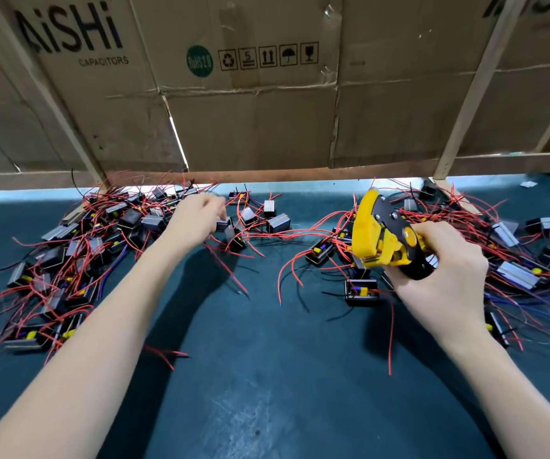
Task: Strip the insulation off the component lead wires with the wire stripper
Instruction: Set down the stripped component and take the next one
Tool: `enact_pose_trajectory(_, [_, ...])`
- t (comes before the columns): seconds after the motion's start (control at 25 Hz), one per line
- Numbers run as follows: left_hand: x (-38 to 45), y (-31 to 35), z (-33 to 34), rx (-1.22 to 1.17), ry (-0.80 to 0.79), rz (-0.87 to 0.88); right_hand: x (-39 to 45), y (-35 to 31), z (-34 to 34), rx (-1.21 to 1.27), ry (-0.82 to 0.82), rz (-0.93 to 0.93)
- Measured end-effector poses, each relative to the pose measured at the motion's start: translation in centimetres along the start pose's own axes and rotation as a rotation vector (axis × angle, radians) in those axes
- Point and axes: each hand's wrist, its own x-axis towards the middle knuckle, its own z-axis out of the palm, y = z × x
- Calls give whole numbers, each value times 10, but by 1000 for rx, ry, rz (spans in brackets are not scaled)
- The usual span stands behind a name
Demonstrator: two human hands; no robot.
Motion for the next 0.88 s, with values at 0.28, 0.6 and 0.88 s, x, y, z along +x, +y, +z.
enact_pose_trajectory(0.28, [15, -26, 15, 840, -7, 2, 0, 2, 2, -65, -39, -42])
enact_pose_trajectory(0.6, [-31, 59, -51, -333, -28, 44, 0, 3, 4, -96, -58, -7])
enact_pose_trajectory(0.88, [-106, 59, 37, 36, -636, 52, -1, 4, 0, -87, -91, 22])
